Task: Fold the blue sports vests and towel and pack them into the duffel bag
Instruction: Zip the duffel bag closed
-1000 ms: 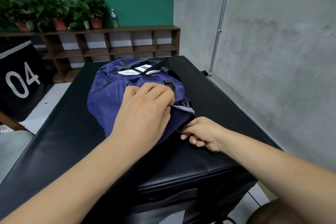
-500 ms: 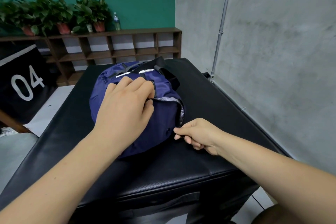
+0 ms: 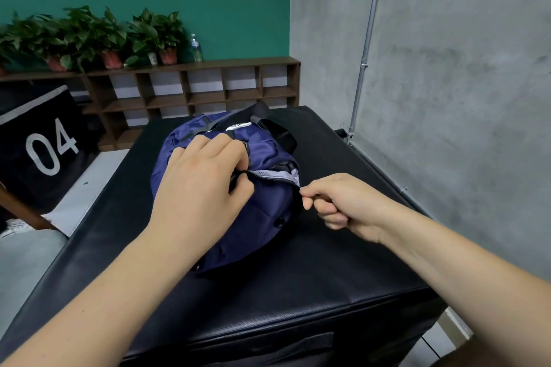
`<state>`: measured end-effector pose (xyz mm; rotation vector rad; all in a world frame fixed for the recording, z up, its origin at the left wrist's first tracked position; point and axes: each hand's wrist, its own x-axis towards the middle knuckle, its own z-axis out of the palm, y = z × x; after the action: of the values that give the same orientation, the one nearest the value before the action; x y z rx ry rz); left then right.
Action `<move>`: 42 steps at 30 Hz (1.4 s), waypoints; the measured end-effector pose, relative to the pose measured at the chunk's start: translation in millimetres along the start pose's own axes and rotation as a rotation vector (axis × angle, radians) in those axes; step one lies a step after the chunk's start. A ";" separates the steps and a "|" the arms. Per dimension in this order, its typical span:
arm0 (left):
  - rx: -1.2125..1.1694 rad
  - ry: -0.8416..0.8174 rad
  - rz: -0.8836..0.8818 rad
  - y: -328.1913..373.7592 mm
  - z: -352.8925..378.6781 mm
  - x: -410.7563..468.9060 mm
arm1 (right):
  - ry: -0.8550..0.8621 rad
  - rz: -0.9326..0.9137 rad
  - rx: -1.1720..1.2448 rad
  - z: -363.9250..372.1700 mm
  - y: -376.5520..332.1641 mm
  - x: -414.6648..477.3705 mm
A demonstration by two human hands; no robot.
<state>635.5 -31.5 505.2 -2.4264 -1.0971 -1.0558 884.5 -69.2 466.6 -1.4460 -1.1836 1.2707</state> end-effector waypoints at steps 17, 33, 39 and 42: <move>0.245 -0.134 0.423 26.9 11.5 21.3 | 0.010 -0.043 -0.176 28.0 5.1 -19.9; 0.294 -0.286 0.534 48.2 51.5 19.9 | -0.116 -0.157 -0.163 6.1 22.6 -20.8; 0.239 -0.295 0.467 51.7 49.4 24.0 | 0.144 -0.360 -0.742 9.6 36.5 -15.5; 0.220 -0.279 0.427 55.5 47.0 23.1 | 0.236 -0.493 -0.787 24.2 44.6 -7.4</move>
<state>710.6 -32.7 491.6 -2.5126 -0.6722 -0.4502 865.3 -84.5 421.5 -1.6195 -1.8317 0.2746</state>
